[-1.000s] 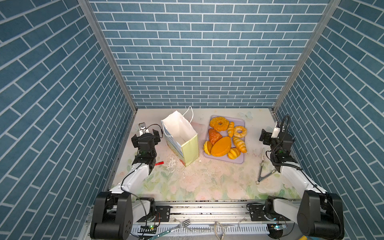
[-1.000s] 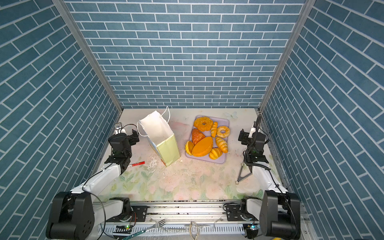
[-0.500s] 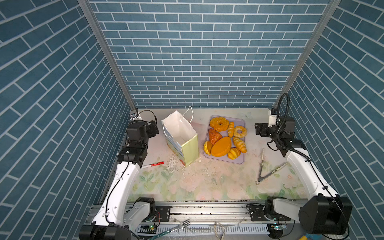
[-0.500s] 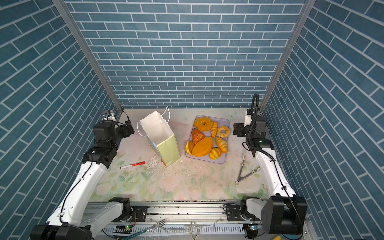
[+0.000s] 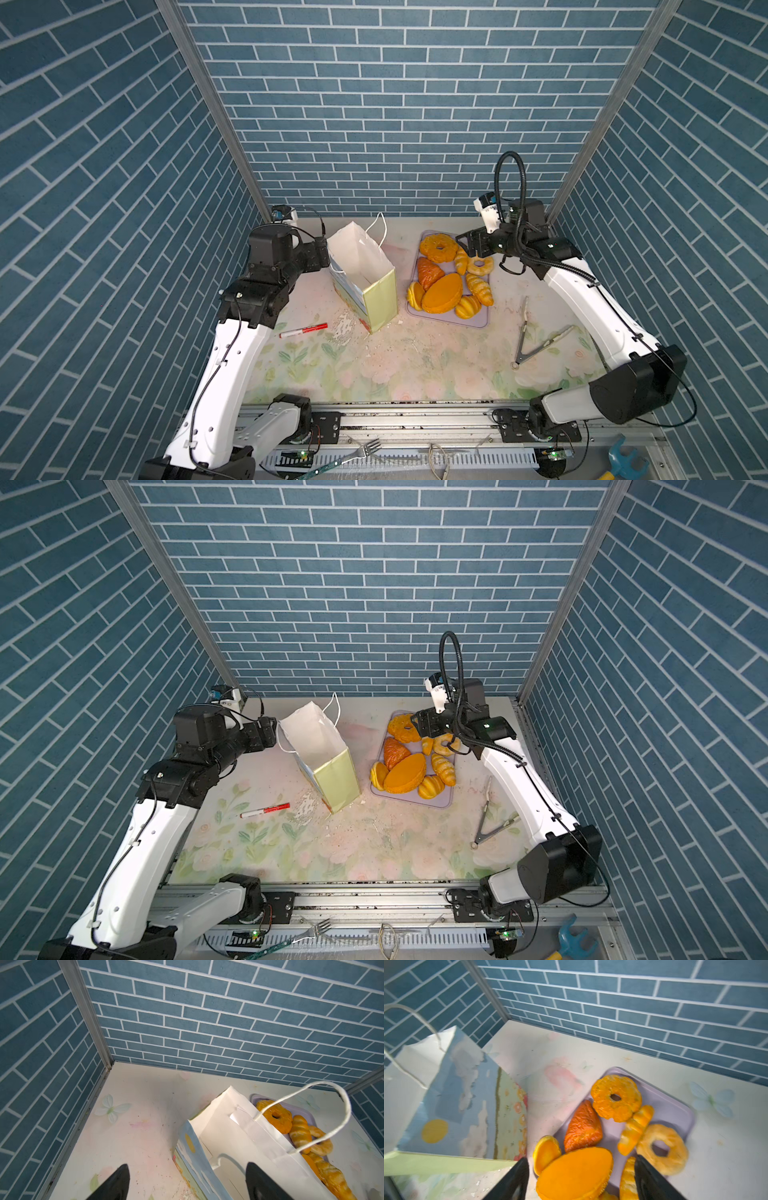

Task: Place the fake bread into the paper bag

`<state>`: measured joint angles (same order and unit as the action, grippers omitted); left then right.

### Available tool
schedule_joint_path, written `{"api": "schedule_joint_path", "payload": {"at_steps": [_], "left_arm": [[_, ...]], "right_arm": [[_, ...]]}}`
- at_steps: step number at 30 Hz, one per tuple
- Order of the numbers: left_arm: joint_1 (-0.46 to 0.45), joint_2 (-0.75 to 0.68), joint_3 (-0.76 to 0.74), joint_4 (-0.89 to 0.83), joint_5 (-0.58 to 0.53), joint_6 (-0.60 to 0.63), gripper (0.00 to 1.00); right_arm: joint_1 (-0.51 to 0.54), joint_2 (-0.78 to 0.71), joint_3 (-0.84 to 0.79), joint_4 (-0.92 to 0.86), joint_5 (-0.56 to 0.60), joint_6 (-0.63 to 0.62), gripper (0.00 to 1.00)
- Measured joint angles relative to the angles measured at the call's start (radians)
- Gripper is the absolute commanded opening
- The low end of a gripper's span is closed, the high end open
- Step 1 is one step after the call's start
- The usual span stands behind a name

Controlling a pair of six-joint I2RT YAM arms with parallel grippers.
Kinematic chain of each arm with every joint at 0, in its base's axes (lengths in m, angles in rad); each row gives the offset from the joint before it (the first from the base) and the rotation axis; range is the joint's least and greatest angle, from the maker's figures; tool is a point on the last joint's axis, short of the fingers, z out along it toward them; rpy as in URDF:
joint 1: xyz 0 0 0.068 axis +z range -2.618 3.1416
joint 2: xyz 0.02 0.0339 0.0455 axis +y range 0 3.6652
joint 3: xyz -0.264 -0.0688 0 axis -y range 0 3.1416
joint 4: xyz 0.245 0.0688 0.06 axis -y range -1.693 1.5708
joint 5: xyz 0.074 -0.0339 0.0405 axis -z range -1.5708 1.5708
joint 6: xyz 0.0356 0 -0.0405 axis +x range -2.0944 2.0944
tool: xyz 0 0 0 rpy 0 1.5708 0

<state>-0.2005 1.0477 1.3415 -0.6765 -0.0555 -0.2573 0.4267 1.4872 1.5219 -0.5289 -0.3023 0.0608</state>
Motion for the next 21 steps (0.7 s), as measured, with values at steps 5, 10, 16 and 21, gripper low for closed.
{"api": "schedule_joint_path", "payload": {"at_steps": [5,10,16,21], "left_arm": [[-0.055,0.023,0.08,-0.04,0.002,-0.017,0.86],[-0.077,0.035,0.107,-0.073,0.006,-0.035,0.82],[-0.078,0.043,0.077,-0.101,0.009,-0.062,0.73],[-0.079,0.062,0.053,-0.111,0.029,-0.075,0.44]], "right_arm": [[0.127,0.112,0.147,-0.012,-0.07,-0.01,0.74],[0.21,0.227,0.312,-0.01,-0.155,-0.006,0.66],[0.25,0.43,0.58,-0.042,-0.207,0.031,0.57],[0.267,0.555,0.72,-0.095,-0.233,0.066,0.4]]}}
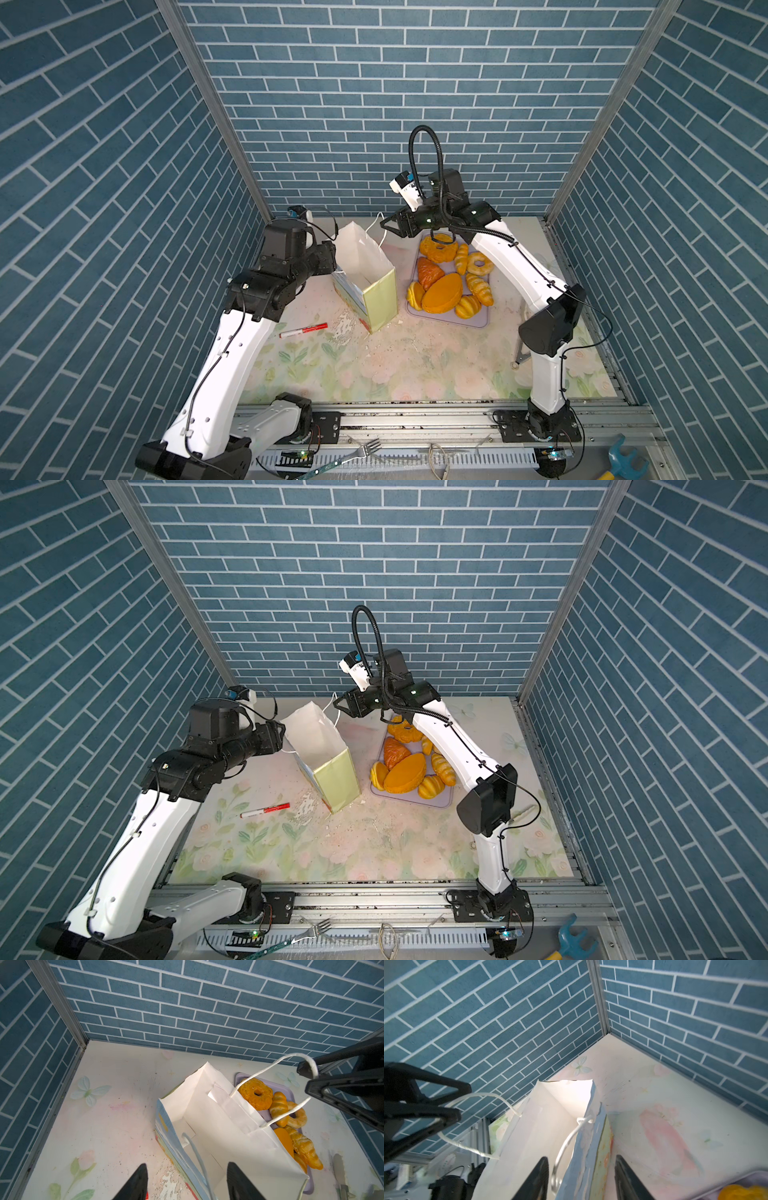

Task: Place the fake bread into the paper bag

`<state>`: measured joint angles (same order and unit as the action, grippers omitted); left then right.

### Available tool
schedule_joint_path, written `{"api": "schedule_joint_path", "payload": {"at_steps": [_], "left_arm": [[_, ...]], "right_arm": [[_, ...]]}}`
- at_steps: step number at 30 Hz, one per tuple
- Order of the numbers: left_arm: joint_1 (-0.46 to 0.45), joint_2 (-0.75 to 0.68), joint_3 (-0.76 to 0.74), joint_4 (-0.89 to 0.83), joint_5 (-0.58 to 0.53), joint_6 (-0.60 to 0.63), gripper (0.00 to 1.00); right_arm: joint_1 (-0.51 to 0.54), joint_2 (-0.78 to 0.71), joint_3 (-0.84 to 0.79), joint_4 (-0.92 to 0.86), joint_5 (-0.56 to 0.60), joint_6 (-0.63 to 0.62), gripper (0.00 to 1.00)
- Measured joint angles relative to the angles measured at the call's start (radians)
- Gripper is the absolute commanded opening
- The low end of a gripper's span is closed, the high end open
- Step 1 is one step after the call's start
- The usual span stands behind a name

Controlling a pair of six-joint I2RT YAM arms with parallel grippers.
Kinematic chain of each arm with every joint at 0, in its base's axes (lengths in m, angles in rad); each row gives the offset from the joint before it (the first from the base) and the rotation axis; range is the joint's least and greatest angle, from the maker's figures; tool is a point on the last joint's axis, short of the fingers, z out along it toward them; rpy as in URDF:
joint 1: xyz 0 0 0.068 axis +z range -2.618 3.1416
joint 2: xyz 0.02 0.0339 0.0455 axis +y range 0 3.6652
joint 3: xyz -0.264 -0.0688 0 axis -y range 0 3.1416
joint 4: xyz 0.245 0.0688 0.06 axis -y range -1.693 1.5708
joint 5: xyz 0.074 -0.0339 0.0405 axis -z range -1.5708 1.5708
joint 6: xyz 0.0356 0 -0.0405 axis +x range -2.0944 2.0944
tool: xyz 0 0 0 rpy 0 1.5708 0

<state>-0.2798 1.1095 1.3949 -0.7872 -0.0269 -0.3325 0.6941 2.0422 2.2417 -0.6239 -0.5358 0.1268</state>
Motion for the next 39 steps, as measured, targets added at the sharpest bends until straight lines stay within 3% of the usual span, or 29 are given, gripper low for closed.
{"api": "schedule_joint_path", "payload": {"at_steps": [6,15,22,29,39], "left_arm": [[0.0,0.05,-0.003,0.011,0.041,-0.005,0.01],[0.001,0.117,0.039,0.03,0.079,0.017,0.0],[0.009,0.218,0.139,0.047,0.126,0.083,0.0],[0.011,0.344,0.272,0.066,0.206,0.124,0.0],[0.011,0.448,0.32,0.08,0.269,0.12,0.0]], "right_arm": [[0.008,0.035,0.052,-0.039,0.008,0.052,0.17],[0.008,-0.002,-0.031,-0.026,0.101,0.128,0.06],[0.008,-0.13,-0.219,0.026,0.2,0.158,0.05],[0.008,-0.19,-0.233,0.049,0.275,0.158,0.04],[-0.002,-0.205,-0.247,0.036,0.338,0.152,0.04]]}}
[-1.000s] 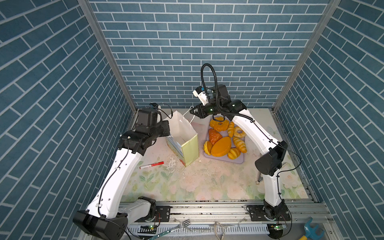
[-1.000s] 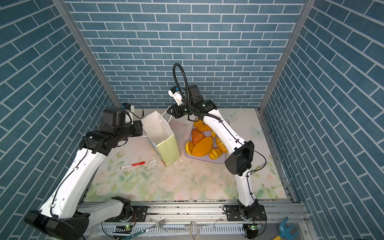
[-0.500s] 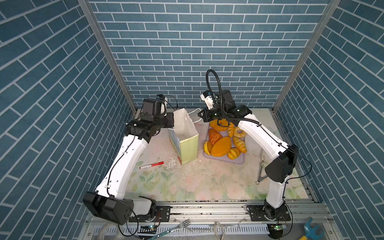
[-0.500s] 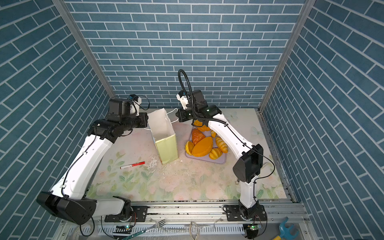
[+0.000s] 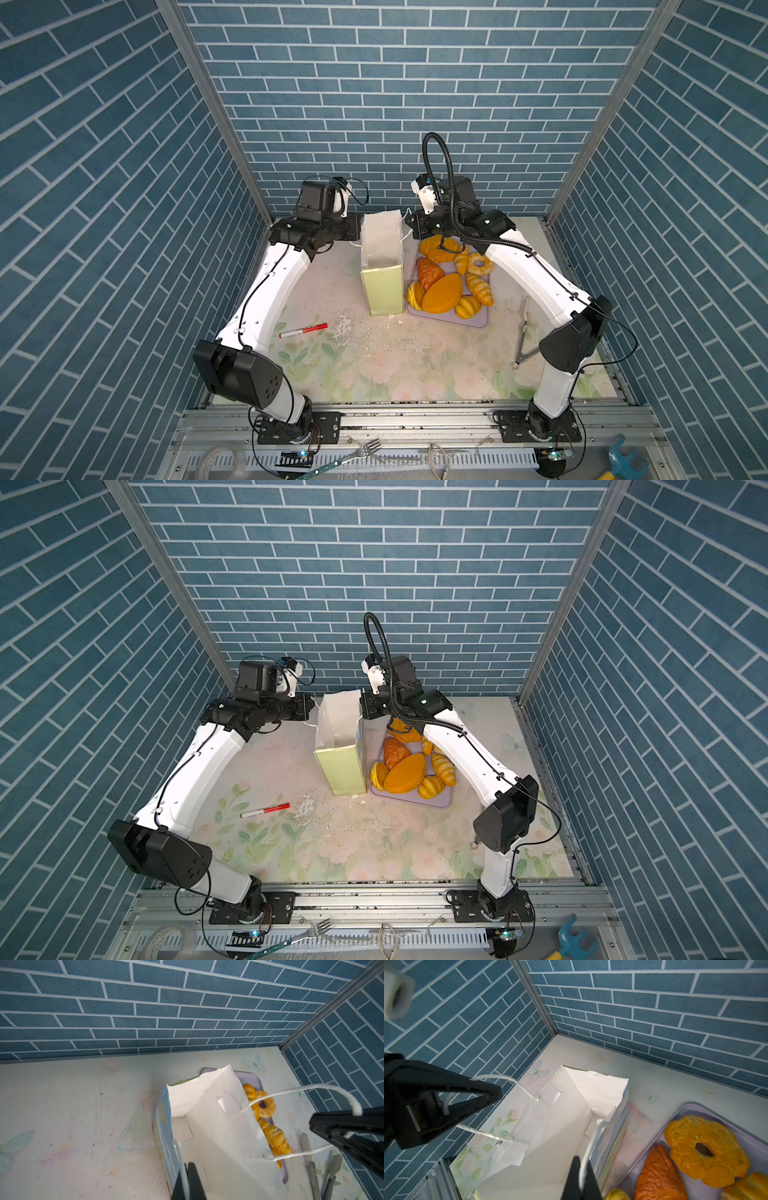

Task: Place the fake bread into the paper bag

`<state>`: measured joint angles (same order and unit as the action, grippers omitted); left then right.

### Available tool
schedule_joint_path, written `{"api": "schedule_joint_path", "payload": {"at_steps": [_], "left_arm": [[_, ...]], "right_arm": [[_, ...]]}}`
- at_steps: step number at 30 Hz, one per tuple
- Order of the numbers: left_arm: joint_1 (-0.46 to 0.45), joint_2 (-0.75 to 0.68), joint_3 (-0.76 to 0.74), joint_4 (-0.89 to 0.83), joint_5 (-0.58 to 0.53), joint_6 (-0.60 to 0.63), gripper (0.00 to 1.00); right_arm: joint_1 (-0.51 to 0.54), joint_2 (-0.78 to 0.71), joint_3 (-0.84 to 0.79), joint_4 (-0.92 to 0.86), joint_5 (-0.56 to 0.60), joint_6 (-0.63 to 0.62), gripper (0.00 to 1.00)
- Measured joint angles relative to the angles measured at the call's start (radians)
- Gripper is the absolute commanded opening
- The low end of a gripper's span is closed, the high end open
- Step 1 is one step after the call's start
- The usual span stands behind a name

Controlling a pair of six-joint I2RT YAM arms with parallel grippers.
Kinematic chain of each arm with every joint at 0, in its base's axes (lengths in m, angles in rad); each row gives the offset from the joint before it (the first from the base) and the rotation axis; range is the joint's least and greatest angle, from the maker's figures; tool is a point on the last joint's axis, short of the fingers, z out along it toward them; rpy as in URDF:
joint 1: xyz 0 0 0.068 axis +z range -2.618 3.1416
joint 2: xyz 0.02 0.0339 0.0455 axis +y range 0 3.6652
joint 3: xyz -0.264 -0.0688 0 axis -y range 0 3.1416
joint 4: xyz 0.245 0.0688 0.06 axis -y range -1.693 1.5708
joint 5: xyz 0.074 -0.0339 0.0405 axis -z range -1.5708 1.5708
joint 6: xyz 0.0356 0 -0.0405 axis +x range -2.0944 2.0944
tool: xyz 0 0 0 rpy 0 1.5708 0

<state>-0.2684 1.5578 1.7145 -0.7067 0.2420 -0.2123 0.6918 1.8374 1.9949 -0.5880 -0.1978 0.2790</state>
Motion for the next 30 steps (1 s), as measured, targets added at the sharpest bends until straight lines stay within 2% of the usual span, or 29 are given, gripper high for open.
{"api": "schedule_joint_path", "payload": {"at_steps": [3,7,8,10,12,20,23,24,26,30], "left_arm": [[0.0,0.036,0.042,0.0,0.01,0.001,0.0],[0.0,0.076,0.081,-0.009,0.019,0.006,0.0],[0.0,0.087,0.09,-0.014,0.024,0.009,0.0],[0.001,0.104,0.104,-0.023,0.033,0.013,0.0],[0.003,0.119,0.117,-0.032,0.047,0.017,0.0],[0.012,0.164,0.211,-0.093,0.069,0.041,0.0],[0.02,0.173,0.23,-0.113,0.073,0.049,0.0],[0.022,0.177,0.235,-0.119,0.073,0.051,0.02],[0.026,0.184,0.245,-0.134,0.073,0.056,0.06],[0.027,0.188,0.249,-0.157,0.058,0.071,0.29]], "right_arm": [[-0.008,0.0,0.001,-0.011,-0.014,0.0,0.07],[-0.014,-0.001,-0.025,0.003,-0.034,0.001,0.18],[-0.015,-0.001,-0.036,0.006,-0.035,0.0,0.22],[-0.018,-0.001,-0.05,0.002,-0.04,-0.006,0.37],[-0.027,0.0,-0.048,-0.003,-0.048,-0.015,0.46],[-0.076,-0.001,-0.04,0.007,-0.077,-0.026,0.71],[-0.092,-0.002,-0.04,0.013,-0.079,-0.031,0.83],[-0.096,-0.004,-0.043,0.017,-0.078,-0.035,0.89],[-0.098,-0.021,-0.068,0.034,-0.071,-0.049,0.93],[-0.106,-0.065,-0.108,0.049,-0.052,-0.052,0.94]]}}
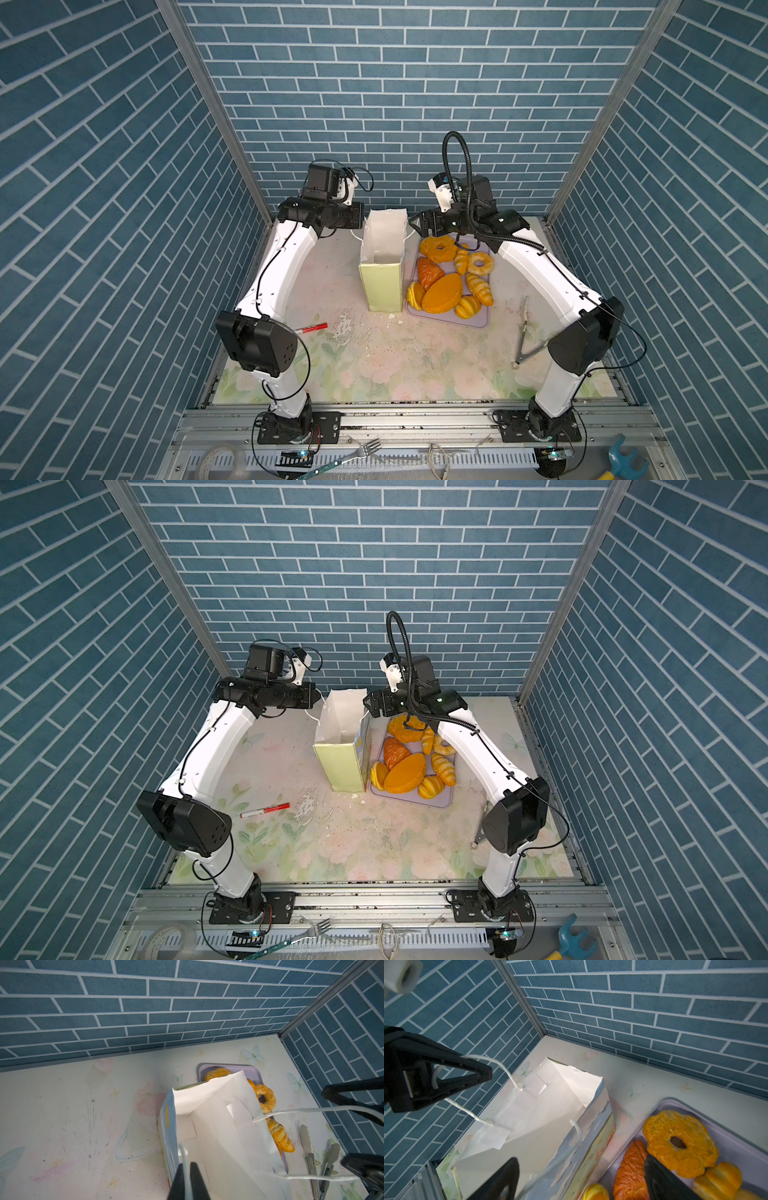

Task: Place the fake bread into the paper bag

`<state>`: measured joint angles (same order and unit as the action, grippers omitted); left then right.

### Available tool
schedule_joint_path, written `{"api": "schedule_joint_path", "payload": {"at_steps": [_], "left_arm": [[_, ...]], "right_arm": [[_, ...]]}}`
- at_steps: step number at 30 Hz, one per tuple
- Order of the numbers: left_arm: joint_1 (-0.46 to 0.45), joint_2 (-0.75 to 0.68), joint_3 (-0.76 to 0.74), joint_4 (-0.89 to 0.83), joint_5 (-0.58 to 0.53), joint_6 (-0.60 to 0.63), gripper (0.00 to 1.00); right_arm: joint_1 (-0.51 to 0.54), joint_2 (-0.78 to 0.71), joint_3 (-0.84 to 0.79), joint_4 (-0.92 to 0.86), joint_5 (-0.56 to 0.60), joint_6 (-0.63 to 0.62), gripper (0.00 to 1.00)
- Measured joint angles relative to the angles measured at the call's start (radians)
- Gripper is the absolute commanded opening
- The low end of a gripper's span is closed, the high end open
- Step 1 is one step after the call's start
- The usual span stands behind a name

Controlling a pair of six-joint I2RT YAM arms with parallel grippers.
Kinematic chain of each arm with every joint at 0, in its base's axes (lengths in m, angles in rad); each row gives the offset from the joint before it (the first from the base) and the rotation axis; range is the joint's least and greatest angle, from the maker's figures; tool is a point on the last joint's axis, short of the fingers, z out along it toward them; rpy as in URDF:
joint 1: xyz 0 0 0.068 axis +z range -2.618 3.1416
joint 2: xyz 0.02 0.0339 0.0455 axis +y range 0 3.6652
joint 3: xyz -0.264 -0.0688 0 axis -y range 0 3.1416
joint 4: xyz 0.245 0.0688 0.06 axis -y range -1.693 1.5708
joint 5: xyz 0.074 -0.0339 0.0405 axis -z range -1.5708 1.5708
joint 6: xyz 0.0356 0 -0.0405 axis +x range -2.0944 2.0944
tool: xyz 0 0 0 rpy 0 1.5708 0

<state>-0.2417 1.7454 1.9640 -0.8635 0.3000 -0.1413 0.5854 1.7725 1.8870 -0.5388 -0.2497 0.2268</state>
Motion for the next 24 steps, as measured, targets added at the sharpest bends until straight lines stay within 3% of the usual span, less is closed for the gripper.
{"api": "schedule_joint_path", "payload": {"at_steps": [3,7,18,24], "left_arm": [[0.0,0.0,-0.001,-0.005,-0.026,0.006,0.45],[0.0,-0.014,-0.022,-0.006,-0.049,0.0,0.54],[-0.001,-0.14,-0.144,0.035,-0.071,-0.009,0.58],[-0.003,-0.201,-0.278,0.093,-0.076,-0.024,0.58]], "right_arm": [[-0.016,-0.017,0.009,0.001,0.021,0.0,0.94],[-0.043,-0.026,0.013,0.001,0.053,0.0,0.95],[-0.086,-0.153,-0.077,-0.025,0.19,0.0,0.96],[-0.194,-0.286,-0.202,-0.077,0.286,0.011,0.95]]}}
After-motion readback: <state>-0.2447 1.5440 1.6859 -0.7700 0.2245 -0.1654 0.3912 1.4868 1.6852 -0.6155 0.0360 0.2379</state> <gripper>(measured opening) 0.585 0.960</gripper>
